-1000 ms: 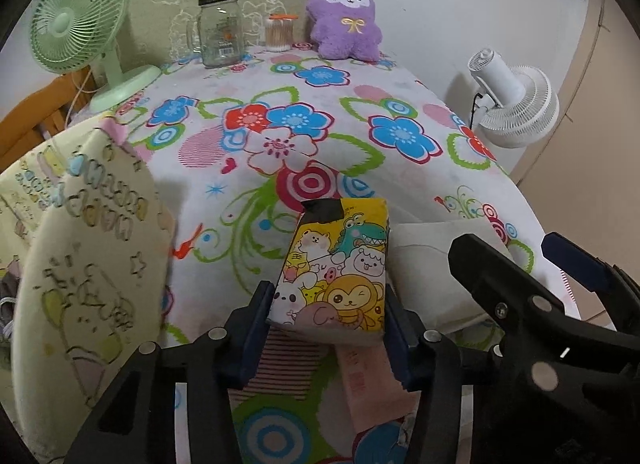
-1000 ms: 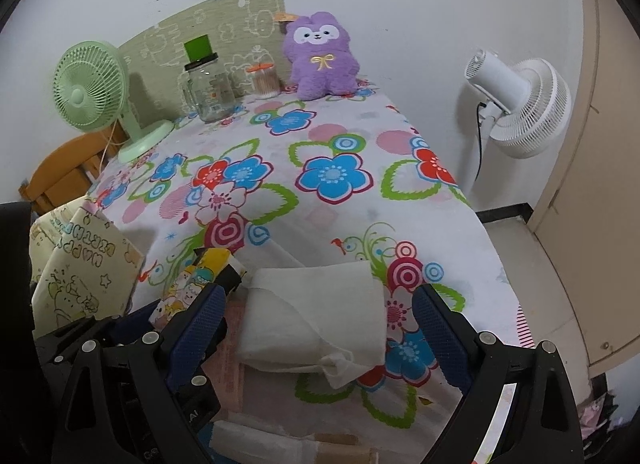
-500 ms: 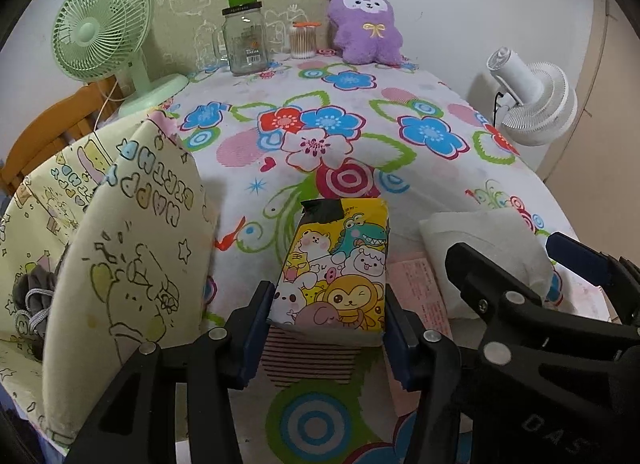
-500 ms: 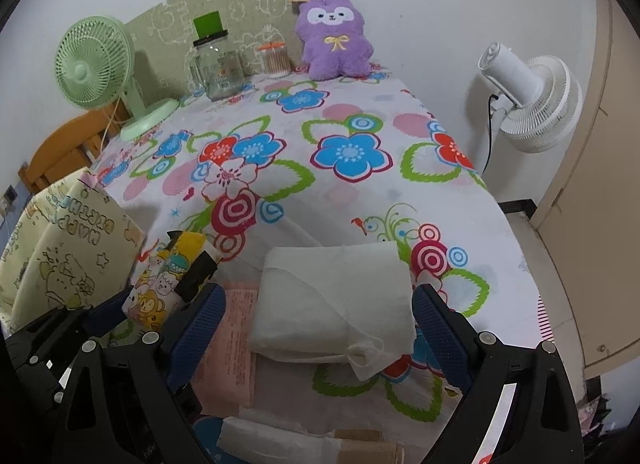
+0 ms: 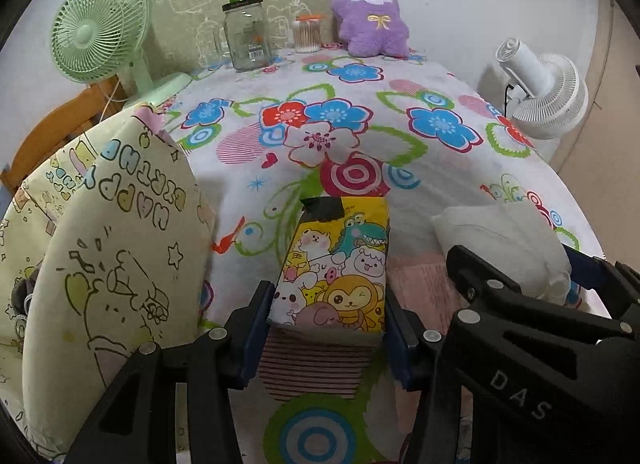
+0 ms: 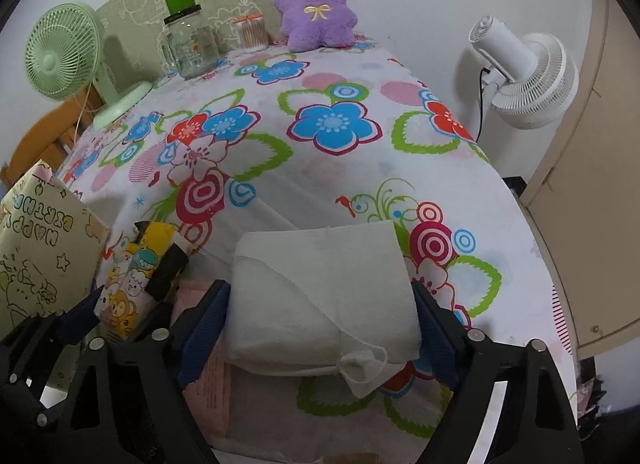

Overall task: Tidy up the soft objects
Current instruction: 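Grasp the cartoon tissue pack with left tool while right tool grasps white bundle, then lift and carry the tissue pack and white bundle over the fabric box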

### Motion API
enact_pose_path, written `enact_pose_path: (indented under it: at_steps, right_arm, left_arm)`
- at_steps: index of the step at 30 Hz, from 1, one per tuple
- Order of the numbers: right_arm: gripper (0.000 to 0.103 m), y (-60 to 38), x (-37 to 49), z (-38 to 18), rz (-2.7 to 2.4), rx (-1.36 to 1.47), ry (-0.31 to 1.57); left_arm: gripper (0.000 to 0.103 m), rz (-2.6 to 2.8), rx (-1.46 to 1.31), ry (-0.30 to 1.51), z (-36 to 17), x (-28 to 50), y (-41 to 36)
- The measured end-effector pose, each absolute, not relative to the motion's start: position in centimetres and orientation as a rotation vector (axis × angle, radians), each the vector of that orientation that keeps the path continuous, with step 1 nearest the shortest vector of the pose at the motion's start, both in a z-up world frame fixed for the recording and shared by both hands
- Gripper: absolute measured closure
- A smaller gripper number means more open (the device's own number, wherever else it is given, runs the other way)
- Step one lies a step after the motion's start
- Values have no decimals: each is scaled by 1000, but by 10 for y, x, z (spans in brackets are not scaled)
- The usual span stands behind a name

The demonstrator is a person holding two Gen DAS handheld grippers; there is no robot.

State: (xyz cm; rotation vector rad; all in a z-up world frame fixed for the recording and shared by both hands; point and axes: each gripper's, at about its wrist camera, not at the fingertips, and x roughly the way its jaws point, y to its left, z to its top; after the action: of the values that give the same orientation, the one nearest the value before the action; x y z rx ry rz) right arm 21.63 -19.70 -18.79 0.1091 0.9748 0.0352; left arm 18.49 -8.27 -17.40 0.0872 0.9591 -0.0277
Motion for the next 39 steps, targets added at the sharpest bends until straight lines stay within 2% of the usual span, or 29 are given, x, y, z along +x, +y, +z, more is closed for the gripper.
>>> enact_pose_path:
  at_steps: [7, 39]
  right_arm:
    - [24, -198, 213, -183, 46, 100, 965]
    - [24, -184, 164, -98, 78, 69, 764]
  left_arm:
    - [51, -44, 80, 955, -171, 183, -83]
    - [51, -53, 34, 788, -96, 136, -71]
